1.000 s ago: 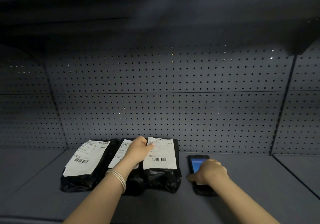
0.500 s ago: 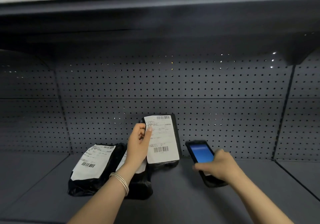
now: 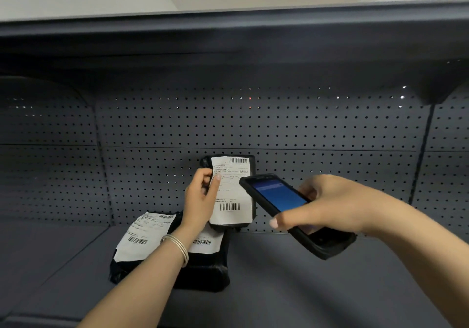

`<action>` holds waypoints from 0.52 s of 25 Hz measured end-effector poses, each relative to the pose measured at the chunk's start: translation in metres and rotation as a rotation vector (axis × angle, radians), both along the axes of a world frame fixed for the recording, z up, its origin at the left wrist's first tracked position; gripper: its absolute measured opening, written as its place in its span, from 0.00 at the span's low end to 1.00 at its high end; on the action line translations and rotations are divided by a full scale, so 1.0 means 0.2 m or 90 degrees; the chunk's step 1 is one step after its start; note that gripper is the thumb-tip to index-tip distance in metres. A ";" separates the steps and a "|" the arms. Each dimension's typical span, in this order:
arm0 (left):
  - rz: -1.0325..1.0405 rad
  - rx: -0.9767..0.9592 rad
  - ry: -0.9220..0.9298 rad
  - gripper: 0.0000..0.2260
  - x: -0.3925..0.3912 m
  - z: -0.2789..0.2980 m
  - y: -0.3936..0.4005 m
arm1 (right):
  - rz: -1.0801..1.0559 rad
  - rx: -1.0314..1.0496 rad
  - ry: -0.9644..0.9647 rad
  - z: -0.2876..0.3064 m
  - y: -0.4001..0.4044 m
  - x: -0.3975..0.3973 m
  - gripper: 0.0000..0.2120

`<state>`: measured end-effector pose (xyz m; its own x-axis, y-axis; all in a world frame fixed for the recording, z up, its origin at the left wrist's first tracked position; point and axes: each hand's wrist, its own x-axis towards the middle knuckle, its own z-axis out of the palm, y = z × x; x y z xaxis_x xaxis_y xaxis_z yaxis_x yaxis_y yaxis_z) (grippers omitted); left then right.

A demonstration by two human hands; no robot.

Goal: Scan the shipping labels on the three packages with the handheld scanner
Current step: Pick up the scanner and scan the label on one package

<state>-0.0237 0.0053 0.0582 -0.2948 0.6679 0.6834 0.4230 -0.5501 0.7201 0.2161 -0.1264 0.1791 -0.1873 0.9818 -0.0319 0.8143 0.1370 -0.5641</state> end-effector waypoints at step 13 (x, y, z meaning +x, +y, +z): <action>-0.002 0.009 0.005 0.09 0.00 0.00 -0.03 | 0.000 0.010 -0.025 0.01 -0.01 0.01 0.28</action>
<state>-0.0243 -0.0014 0.0581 -0.2874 0.6584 0.6956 0.4276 -0.5617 0.7083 0.2173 -0.1280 0.1816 -0.1855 0.9824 -0.0238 0.8359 0.1450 -0.5294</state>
